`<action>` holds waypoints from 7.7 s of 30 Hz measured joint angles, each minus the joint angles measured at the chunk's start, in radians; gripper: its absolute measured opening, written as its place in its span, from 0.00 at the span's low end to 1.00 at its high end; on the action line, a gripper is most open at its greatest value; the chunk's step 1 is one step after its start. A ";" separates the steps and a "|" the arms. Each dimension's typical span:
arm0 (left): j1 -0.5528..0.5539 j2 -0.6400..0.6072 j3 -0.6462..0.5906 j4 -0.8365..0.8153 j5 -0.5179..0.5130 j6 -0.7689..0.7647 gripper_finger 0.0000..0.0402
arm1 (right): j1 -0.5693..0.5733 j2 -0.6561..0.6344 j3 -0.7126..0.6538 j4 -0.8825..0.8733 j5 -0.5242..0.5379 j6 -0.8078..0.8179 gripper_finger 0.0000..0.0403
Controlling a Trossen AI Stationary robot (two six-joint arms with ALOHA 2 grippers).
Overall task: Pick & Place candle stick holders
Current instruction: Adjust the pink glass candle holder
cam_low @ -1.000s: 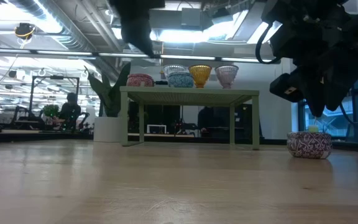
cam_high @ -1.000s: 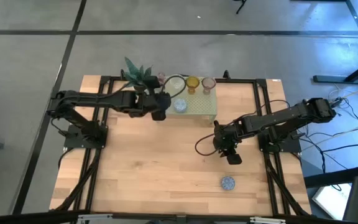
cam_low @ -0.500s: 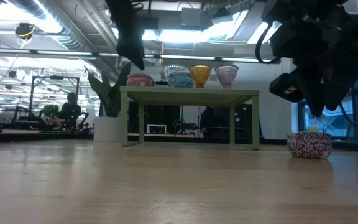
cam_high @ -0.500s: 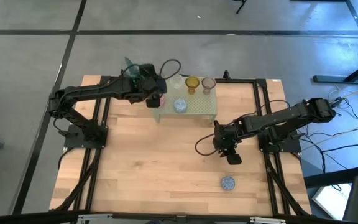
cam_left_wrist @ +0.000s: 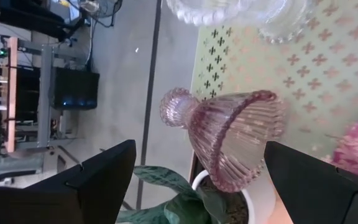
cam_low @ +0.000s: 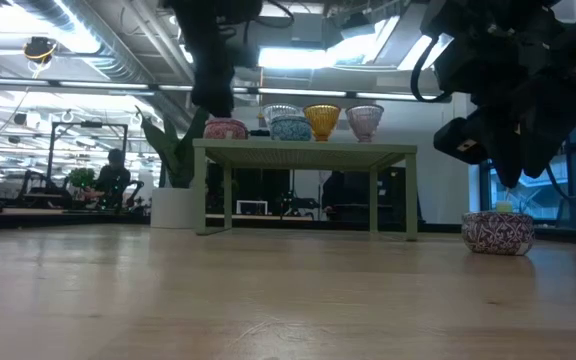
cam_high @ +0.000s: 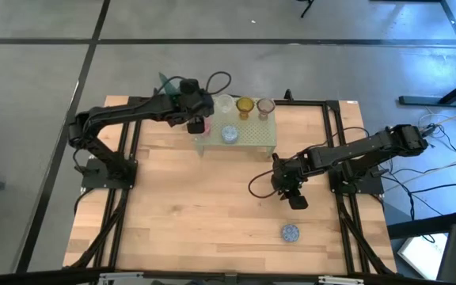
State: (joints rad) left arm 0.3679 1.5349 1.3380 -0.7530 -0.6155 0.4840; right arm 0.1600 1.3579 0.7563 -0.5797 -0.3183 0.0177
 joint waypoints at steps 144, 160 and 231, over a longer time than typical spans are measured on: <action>0.191 -0.031 0.266 -0.426 0.511 -0.824 0.10 | 0.000 0.000 0.000 0.015 0.000 -0.002 0.26; 0.274 0.061 0.266 -0.368 0.705 -0.967 0.10 | 0.000 0.000 0.000 0.045 0.000 -0.055 0.26; 0.306 0.162 0.309 -0.373 0.816 -0.934 0.29 | 0.000 0.000 0.000 0.037 0.000 -0.052 0.26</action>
State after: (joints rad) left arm 0.6743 1.6974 1.6472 -1.1263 0.2005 -0.4503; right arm 0.1600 1.3579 0.7567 -0.5430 -0.3187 -0.0345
